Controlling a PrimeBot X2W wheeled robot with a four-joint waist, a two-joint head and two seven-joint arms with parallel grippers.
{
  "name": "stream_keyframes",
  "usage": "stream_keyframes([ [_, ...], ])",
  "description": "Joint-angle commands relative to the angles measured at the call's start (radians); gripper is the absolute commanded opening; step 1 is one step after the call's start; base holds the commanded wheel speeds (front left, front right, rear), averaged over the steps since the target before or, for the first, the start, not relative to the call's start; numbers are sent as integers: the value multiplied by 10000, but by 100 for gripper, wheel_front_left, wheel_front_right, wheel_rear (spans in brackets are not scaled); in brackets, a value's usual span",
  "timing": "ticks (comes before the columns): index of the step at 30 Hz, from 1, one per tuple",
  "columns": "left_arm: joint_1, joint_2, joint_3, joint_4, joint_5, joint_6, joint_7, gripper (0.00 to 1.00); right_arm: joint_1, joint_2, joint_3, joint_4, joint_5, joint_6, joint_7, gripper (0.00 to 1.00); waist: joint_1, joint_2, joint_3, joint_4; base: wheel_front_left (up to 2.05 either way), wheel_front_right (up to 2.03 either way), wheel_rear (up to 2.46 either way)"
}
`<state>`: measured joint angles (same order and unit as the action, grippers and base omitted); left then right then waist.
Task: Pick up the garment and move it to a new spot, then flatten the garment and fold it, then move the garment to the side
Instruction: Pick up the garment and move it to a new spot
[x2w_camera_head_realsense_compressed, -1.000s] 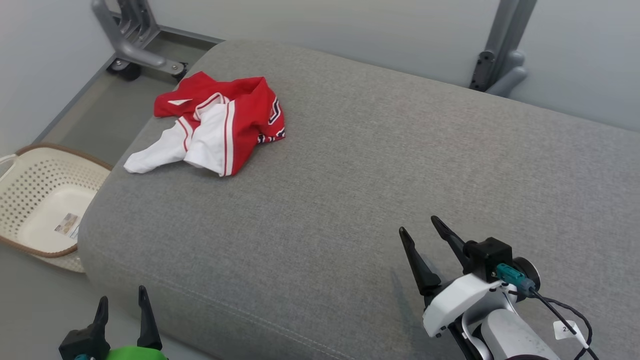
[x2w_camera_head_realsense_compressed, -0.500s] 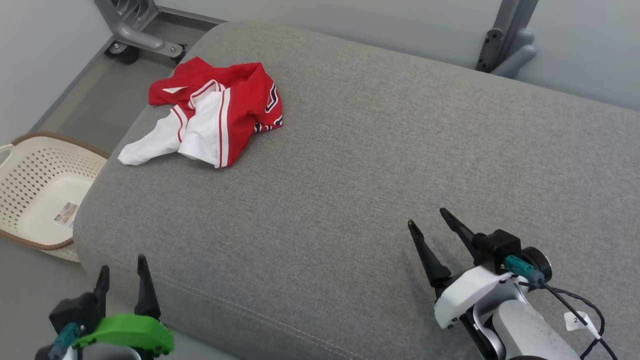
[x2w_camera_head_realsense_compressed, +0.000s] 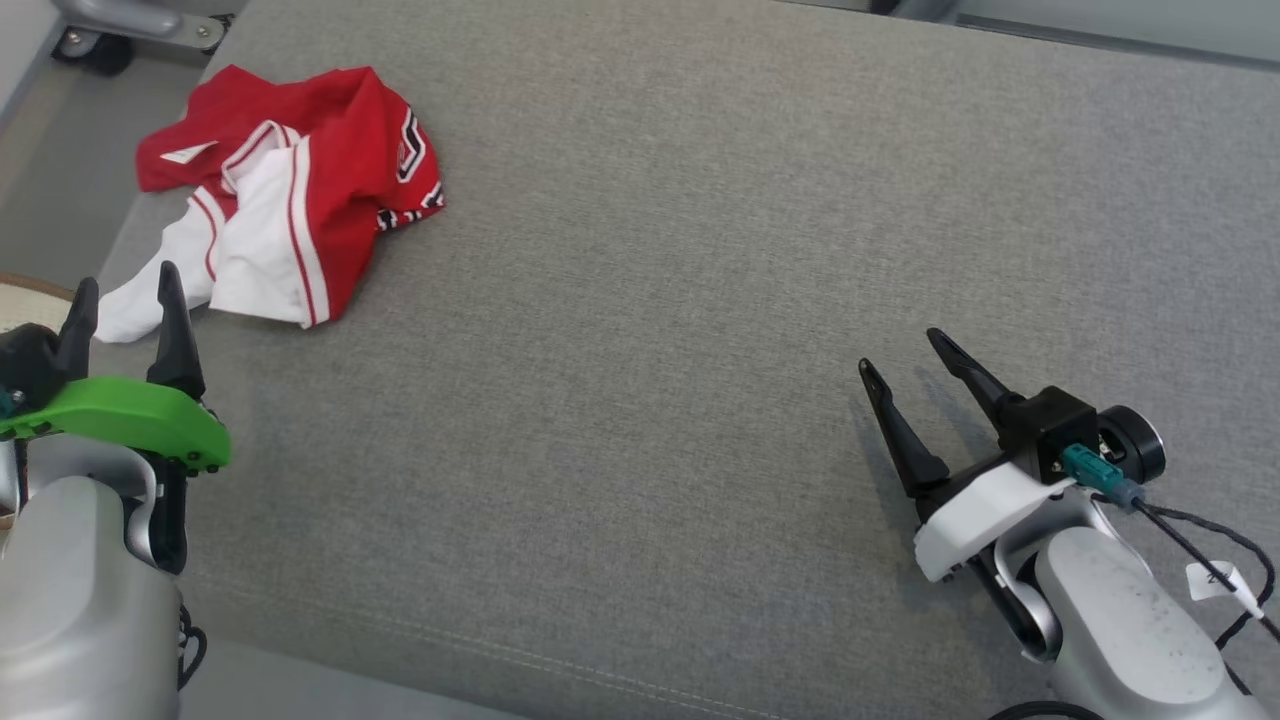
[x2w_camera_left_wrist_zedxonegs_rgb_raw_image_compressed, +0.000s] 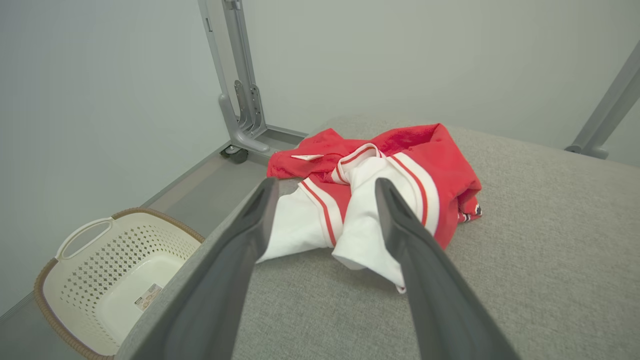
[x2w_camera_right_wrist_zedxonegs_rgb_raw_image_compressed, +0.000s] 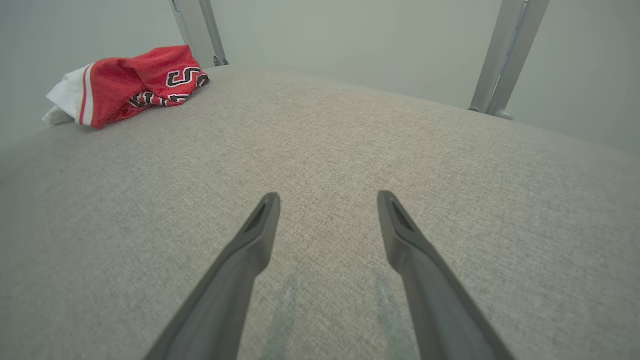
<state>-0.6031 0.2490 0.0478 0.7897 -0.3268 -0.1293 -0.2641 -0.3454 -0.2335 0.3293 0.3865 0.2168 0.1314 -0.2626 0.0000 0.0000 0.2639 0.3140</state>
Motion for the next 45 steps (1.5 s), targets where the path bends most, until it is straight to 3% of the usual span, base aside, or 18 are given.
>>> stream_keyframes([
  [1, -226, 231, -118, 338, -308, -13, 4, 100, -159, -96, -68, -122, -92, -15, -28, 100, 0, 0, 652, -774, 0, 0, 0],
  [6, -856, 650, -709, 1532, -1297, -3, 102, 100, -258, -271, -279, -471, -196, -15, -28, 100, 0, 0, 997, -1320, 0, 0, 0],
  [12, -1063, 761, -1109, 2393, -2277, -1, 116, 100, -294, -375, -408, -747, -268, -17, -28, 100, 0, 0, 1312, -1721, 0, 0, 0],
  [21, -1680, 984, -1211, 3224, -2610, -2, -19, 100, -355, -428, -559, -924, -326, -15, -28, 100, 0, 0, 1709, -1897, 0, 0, 0],
  [22, -1723, 968, -1230, 3276, -2642, -2, -23, 83, -369, -417, -568, -909, -327, -15, -28, 100, 0, 0, 1723, -1907, 0, 0, 0],
  [23, -1772, 986, -1224, 3313, -2662, -2, -5, 40, -389, -405, -562, -888, -325, -15, -30, 100, 0, 0, 1727, -1922, 0, 0, 0],
  [24, -1772, 986, -1224, 3313, -2662, -2, -5, 40, -389, -405, -562, -888, -325, -15, -30, 100, 0, 0, 1727, -1922, 0, 0, 0],
  [25, -1805, 1044, -1256, 3304, -2601, -2, -6, 0, -416, -370, -561, -866, -297, -15, -28, 100, 0, 0, 1716, -1947, 0, 0, 0],
  [30, -1658, 1136, -1195, 2900, -2461, -3, -6, 0, -414, -185, -659, -756, -143, -17, -28, 100, 0, 0, 1443, -2083, 0, 0, 0],
  [35, -1170, 969, -1351, 1468, -1930, -3, 6, 0, -156, 155, -880, -671, 10, -17, -28, 100, 0, 0, 941, -2250, 0, 0, 0],
  [41, -612, 354, -2219, -495, -1339, -3, 4, 0, 150, 700, -1037, -595, 176, -15, -28, 100, 0, 0, 333, -2676, 0, 0, 0],
  [45, -416, -446, -3050, -1535, -1479, -5, 5, 0, 232, 980, -1069, -604, 267, -17, -28, 100, 0, 0, 114, -3251, 0, 0, 0],
])
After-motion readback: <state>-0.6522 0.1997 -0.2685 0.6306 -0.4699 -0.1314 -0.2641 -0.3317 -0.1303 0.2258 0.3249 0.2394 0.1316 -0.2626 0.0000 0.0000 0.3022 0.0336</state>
